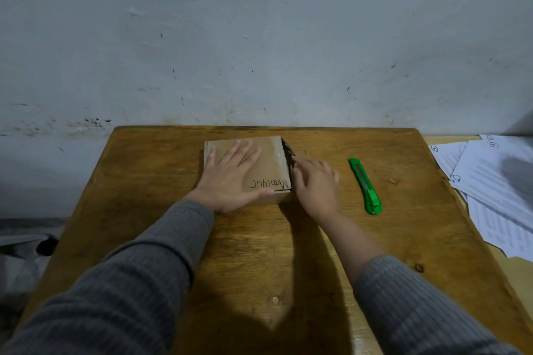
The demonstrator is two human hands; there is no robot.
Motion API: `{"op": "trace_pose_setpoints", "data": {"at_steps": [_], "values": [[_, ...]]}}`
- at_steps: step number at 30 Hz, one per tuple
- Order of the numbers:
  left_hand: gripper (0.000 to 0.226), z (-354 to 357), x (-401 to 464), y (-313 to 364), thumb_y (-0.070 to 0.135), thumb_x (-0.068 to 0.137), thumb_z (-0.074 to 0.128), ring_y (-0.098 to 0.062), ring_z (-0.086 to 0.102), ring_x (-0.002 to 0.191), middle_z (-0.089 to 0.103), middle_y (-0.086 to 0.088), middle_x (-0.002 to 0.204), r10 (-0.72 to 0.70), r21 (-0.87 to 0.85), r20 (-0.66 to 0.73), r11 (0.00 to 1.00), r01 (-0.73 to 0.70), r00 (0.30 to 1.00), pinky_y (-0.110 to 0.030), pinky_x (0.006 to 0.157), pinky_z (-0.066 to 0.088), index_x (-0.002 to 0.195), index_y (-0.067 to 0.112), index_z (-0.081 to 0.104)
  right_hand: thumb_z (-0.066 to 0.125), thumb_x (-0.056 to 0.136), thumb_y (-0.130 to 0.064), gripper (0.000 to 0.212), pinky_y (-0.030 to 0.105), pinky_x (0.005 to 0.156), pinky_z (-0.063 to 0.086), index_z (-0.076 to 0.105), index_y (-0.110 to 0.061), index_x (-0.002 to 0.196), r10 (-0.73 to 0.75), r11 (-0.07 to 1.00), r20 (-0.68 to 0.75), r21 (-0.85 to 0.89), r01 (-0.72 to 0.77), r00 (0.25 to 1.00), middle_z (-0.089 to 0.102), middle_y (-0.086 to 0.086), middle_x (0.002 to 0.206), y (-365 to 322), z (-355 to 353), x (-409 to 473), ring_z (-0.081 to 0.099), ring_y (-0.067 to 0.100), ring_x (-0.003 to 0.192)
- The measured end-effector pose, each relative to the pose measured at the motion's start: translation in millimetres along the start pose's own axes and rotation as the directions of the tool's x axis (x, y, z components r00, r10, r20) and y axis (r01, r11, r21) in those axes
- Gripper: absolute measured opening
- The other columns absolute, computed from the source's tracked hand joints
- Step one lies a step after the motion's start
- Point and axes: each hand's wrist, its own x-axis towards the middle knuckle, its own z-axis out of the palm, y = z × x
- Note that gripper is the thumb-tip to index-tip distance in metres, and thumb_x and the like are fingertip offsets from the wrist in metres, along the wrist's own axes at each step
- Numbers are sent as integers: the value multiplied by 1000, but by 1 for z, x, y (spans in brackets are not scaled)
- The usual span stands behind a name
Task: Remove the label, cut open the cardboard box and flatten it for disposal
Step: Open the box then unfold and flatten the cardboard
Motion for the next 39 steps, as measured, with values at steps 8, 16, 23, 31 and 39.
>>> {"op": "trace_pose_setpoints", "data": {"at_steps": [8,16,23,31,39], "values": [[138,-4,-31,-37,98,51,35,-15,-25,143,-36,3,152,-154,-166,-30,975,147,988,-56,115,-13,148,20,-25,51,85,-60,67,42,115,16,34,-34,144,-124,989,189,-55,137,974,43,-8,144,-14,-3,-9,30,17,136],[147,-3,-50,-29,72,54,74,-14,-7,146,-26,7,157,-269,-477,24,843,247,963,-45,116,4,147,23,-28,68,72,-58,91,43,109,30,23,-36,148,-56,998,306,21,53,950,40,-6,143,-19,-5,-9,29,20,129],[142,3,-66,-22,73,56,74,-13,1,147,-16,9,160,-243,-436,-46,878,199,969,-36,115,9,150,22,-19,68,75,-55,86,47,109,33,28,-31,147,-13,979,395,193,-69,919,39,-3,135,-16,-14,-21,28,19,126],[132,6,-81,-12,72,64,69,-15,2,148,-14,5,161,-241,-383,-87,904,191,967,-36,117,10,152,20,-15,64,73,-62,85,47,111,31,32,-31,146,-103,994,343,-2,111,934,29,0,145,-16,-12,-43,23,21,132],[131,8,-87,-14,73,65,68,-15,7,147,-12,5,161,-228,-386,-91,905,177,969,-37,116,14,152,20,-14,54,75,-65,68,50,111,32,45,-39,136,-89,993,288,-52,108,953,33,-2,151,-20,-14,-56,29,22,139]]}}
